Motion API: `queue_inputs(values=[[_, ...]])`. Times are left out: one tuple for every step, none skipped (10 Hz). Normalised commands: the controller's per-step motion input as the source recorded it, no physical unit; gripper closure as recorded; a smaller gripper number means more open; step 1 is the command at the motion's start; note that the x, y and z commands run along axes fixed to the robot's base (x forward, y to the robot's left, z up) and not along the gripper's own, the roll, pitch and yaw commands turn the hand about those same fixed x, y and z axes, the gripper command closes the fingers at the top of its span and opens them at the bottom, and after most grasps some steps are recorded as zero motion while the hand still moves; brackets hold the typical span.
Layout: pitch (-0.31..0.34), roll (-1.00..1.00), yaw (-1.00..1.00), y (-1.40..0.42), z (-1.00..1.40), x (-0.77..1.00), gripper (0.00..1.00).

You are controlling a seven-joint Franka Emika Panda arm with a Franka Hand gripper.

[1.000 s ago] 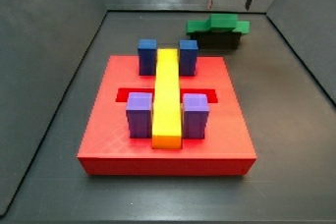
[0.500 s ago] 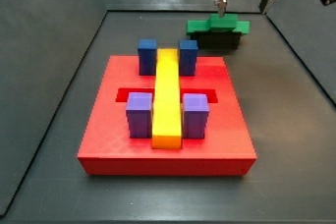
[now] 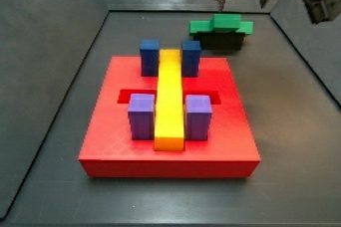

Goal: Pick up the green object. Move up. Place the green object on the fixture. Regrasp the green object. Move to above the board. Insert the green object.
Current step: Regrasp the green object.

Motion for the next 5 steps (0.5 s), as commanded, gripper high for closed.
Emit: queue_inputs(values=[[0.231, 0.55, 0.36, 0.52, -0.23, 0.00, 0.00], [0.026, 0.13, 0.51, 0.57, -0.34, -0.02, 0.00], [0.009, 0.00, 0.54, 0.56, -0.32, 0.00, 0.00], [0.000, -0.02, 0.34, 0.26, -0.17, 0.00, 0.00], [0.000, 0.00, 0.18, 0.08, -0.12, 0.00, 0.00]])
